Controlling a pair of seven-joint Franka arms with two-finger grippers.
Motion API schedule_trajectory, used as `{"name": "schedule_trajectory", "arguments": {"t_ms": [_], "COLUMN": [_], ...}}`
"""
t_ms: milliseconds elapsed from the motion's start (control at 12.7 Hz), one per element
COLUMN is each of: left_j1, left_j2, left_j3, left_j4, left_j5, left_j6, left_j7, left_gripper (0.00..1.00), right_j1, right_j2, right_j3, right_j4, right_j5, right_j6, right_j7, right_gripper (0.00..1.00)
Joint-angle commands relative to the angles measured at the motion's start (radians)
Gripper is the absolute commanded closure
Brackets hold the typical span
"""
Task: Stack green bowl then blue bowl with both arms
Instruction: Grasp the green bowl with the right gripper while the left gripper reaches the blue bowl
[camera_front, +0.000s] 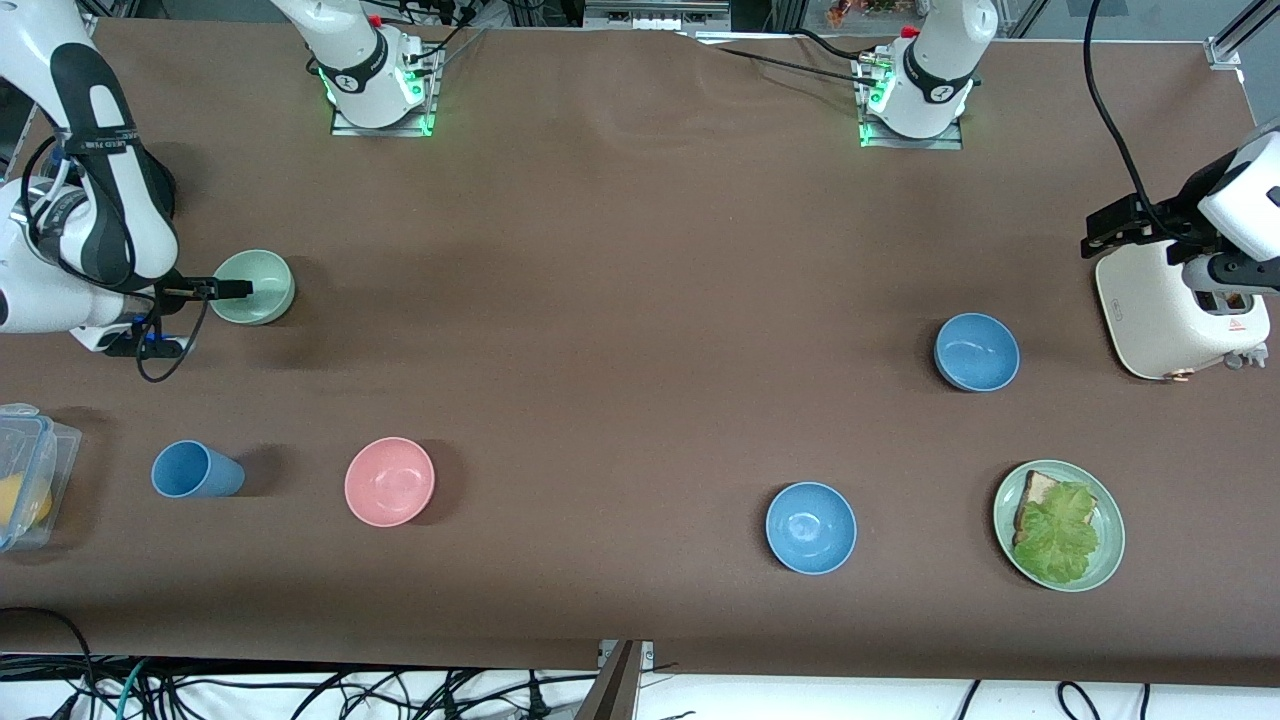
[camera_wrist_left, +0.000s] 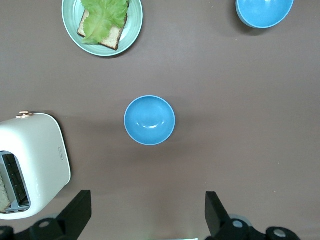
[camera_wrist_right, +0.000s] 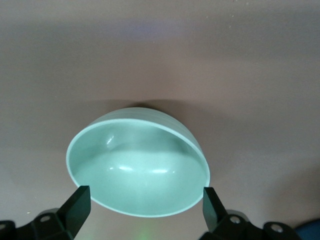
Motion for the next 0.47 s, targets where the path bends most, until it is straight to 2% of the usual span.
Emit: {"name": "schedule_trajectory", "arguments": {"t_ms": [0,236,394], "left_j1": [0.003,0.003,0.003], "left_j2": [0.000,0.009,0.012], "left_j3": [0.001,0.015,0.041], "left_j4": [-0.052,-0.216,-0.228], "left_j5": [0.038,0.092,0.092], "left_j6": [0.063,0.219,0.234], "left_j7": [0.004,0.005,0.007], "left_gripper": [0.00,0.00,0.00], "right_j1": [-0.001,-0.001,-0.001], "right_j2": [-0.027,-0.024,-0.021], "right_j3": [-0.043,-0.082,-0.102], "right_j4": [-0.034,-0.050,-0.090], "right_j5": [0.015,0.015,0.015], "right_j6": [0.039,0.098,0.160], "right_j7": [-0.094,-0.159,-0.191], "right_gripper": [0.01,0.01,0.01]}}
